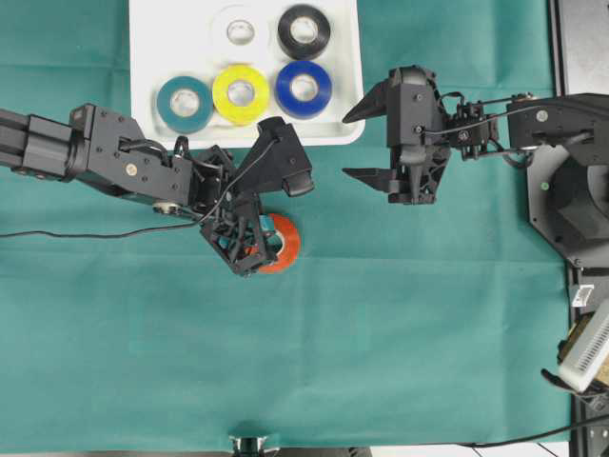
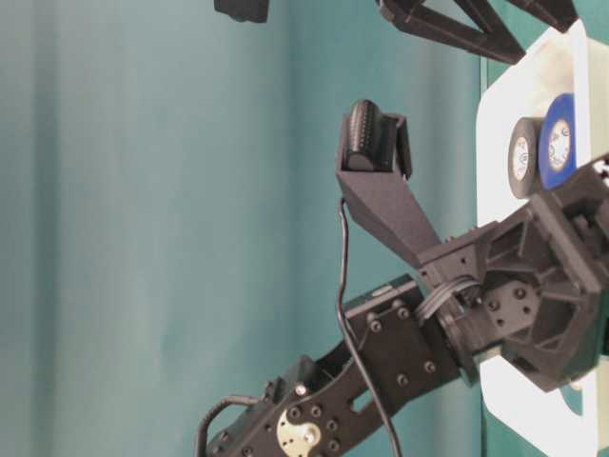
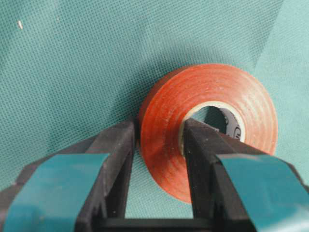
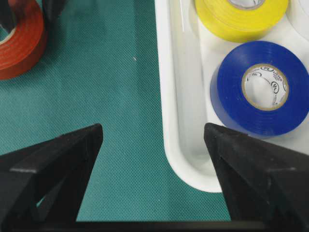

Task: Put the tape alternately from left to right into the white case.
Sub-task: 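Move the left gripper down into the red roll's core and grip it, then carry the red roll with the left gripper into the tray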

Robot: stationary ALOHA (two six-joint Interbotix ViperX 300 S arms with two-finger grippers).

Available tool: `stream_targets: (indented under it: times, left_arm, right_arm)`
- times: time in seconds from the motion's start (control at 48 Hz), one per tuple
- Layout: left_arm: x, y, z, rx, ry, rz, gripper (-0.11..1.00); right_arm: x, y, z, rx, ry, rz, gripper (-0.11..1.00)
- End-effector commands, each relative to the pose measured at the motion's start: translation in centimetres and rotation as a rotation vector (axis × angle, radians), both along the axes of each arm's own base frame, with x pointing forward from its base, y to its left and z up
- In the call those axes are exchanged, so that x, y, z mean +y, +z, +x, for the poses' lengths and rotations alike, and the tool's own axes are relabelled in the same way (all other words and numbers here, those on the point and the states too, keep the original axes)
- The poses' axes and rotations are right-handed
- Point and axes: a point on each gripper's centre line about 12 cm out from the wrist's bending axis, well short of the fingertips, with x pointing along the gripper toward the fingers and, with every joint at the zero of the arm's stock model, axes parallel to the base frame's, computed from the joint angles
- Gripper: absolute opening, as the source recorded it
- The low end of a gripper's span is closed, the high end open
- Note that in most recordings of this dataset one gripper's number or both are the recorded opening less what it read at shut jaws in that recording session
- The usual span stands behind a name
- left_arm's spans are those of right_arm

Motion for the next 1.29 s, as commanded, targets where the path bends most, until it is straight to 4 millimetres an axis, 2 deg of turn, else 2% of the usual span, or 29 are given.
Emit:
stream_targets:
  times: [0.0,0.291,0.5,0.729,0.958,1.103,1.27]
  left_arm:
    - [-0.5,2.2,0.3,-0.054,-0.015,-0.003,0.27]
    - [-0.4,5.4,-1.1,-0.099,-0.022,-0.001,0.27]
    - [-0.3,6.9,-2.7,-0.122,-0.024,-0.002,0.27]
    - [0.0,7.3,-3.8,-0.122,-0.023,0.0,0.27]
    - [0.4,7.3,-4.1,-0.12,-0.052,0.027,0.27]
    - [1.5,7.6,-4.8,-0.109,-0.077,0.063,0.27]
    - [4.4,8.3,-6.0,-0.112,-0.048,0.094,0.27]
  right_arm:
    - [0.0,0.6,0.4,-0.027,0.005,-0.002,0.81]
    - [0.1,0.5,0.3,-0.024,0.005,-0.002,0.81]
    - [0.0,0.6,0.3,-0.025,0.004,-0.001,0.81]
    - [0.0,0.6,0.4,-0.027,0.004,-0.001,0.81]
    - [0.0,0.7,0.4,-0.028,0.004,-0.001,0.81]
    - [0.0,0.6,0.3,-0.026,0.003,0.0,0.81]
    - [0.0,0.5,0.3,-0.023,0.002,0.002,0.81]
